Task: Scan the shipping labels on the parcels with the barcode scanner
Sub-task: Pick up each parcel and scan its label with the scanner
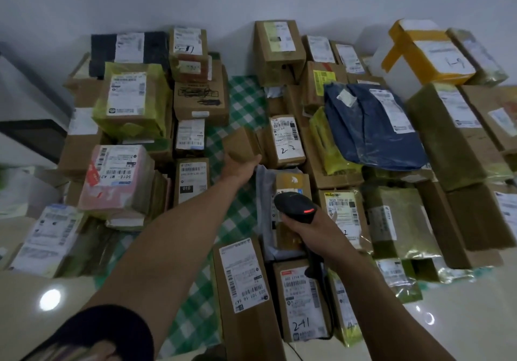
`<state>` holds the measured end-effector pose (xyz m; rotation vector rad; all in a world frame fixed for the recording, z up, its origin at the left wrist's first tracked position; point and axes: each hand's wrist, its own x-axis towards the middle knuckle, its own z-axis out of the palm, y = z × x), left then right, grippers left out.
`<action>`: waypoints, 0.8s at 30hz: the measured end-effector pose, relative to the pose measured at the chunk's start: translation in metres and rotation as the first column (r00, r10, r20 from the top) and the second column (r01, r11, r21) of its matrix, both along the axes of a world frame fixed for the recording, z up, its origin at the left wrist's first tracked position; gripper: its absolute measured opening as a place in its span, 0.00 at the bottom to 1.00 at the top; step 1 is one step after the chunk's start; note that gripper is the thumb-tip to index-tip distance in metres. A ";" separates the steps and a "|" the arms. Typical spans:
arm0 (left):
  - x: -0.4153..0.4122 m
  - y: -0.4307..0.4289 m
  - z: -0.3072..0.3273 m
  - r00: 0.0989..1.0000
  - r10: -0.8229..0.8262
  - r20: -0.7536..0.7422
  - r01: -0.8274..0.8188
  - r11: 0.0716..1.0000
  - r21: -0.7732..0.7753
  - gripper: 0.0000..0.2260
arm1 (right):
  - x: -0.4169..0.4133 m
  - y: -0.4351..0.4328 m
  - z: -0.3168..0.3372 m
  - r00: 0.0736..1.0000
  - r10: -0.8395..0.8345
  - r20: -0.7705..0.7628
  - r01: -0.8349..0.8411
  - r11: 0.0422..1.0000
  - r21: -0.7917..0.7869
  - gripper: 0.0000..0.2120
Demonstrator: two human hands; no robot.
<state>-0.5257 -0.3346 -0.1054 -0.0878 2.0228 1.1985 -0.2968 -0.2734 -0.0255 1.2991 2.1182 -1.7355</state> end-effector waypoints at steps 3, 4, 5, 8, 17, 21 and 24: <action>-0.005 0.002 -0.014 0.993 0.065 0.101 -0.067 0.998 0.019 0.50 | 0.000 0.002 -0.006 1.000 -0.016 0.002 0.017 0.999 -0.037 0.09; -0.007 0.003 -0.017 0.989 0.098 0.107 -0.101 0.995 0.024 0.50 | 0.001 0.003 -0.008 1.000 -0.022 0.005 0.022 0.999 -0.040 0.10; -0.007 0.001 -0.016 0.985 0.135 0.112 -0.139 0.990 0.024 0.48 | 0.001 0.003 -0.009 1.000 -0.025 0.005 0.025 0.999 -0.046 0.10; -0.007 -0.006 -0.013 0.968 0.238 0.072 -0.242 0.969 0.049 0.42 | 0.002 0.003 -0.008 1.000 -0.025 -0.001 0.025 0.998 -0.064 0.10; 0.045 -0.086 0.048 0.959 0.279 -0.037 -0.240 0.880 0.409 0.30 | 0.005 -0.004 0.011 1.000 0.013 -0.021 -0.014 1.000 -0.017 0.08; 0.085 -0.117 0.074 0.942 0.271 0.198 -0.334 0.806 0.489 0.18 | 0.021 -0.014 0.035 0.994 0.006 -0.105 -0.008 1.000 -0.015 0.08; 0.120 -0.132 0.093 0.915 0.233 0.330 -0.380 0.773 0.508 0.13 | 0.034 -0.022 0.048 0.974 -0.066 -0.215 0.059 0.997 -0.041 0.12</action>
